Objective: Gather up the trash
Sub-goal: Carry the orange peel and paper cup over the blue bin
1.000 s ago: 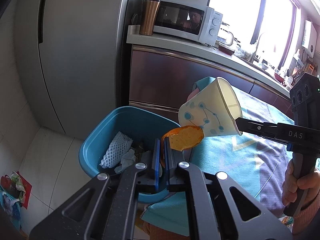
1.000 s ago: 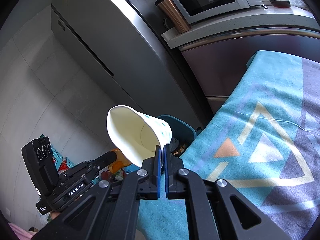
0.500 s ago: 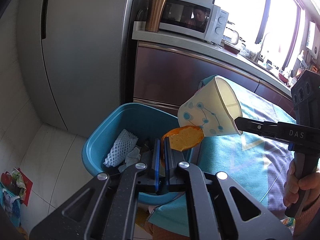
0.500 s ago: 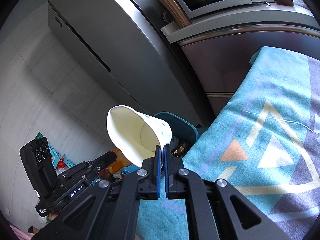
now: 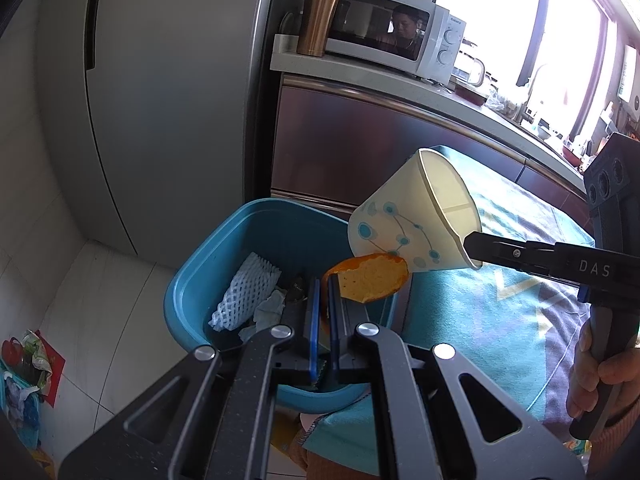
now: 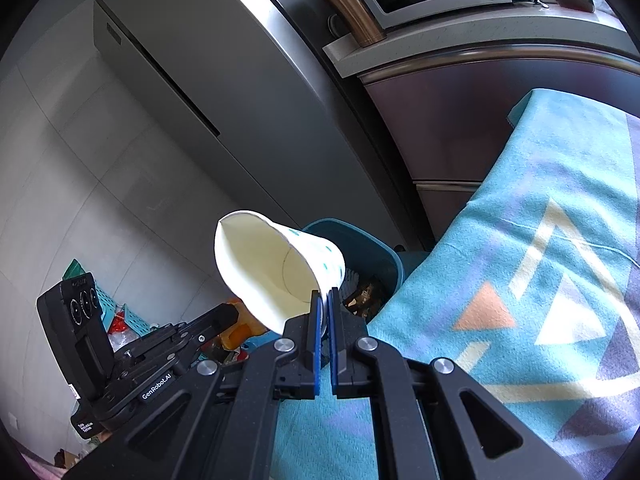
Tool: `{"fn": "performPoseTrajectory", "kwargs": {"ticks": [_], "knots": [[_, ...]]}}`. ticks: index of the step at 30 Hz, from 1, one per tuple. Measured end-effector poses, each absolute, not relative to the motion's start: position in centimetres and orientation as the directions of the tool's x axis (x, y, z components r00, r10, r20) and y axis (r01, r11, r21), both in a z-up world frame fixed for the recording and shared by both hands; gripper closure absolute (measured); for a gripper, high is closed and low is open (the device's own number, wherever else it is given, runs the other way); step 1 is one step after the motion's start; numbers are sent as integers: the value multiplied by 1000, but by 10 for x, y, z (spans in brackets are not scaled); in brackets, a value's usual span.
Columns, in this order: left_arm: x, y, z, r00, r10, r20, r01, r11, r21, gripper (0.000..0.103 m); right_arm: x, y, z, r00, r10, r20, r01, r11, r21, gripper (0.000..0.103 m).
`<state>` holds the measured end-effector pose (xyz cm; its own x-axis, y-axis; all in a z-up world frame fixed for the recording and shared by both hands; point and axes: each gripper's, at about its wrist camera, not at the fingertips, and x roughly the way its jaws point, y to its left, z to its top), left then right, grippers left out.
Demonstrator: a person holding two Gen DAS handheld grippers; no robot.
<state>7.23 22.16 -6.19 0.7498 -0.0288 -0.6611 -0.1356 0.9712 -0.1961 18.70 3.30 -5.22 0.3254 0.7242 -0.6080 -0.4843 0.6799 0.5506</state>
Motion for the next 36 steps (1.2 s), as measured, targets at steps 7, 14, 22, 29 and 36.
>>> {"fn": "performPoseTrajectory", "kwargs": {"ticks": [7, 14, 22, 29, 36], "knots": [[75, 224, -67, 741, -24, -671, -147, 969, -198, 98, 188, 39, -55, 317, 720, -617, -485, 682, 547, 100], [80, 224, -73, 731, -20, -682, -155, 969, -195, 98, 187, 44, -58, 311, 716, -625, -490, 684, 540, 100], [84, 225, -79, 722, -14, -691, -163, 968, -190, 98, 189, 48, -62, 300, 709, -639, -489, 689, 535, 100], [88, 226, -83, 717, -7, -697, -170, 968, -185, 98, 190, 52, -63, 292, 705, -646, -494, 690, 529, 99], [94, 229, -89, 709, -2, -706, -180, 966, -183, 97, 189, 61, -64, 279, 695, -663, -501, 694, 517, 97]]}}
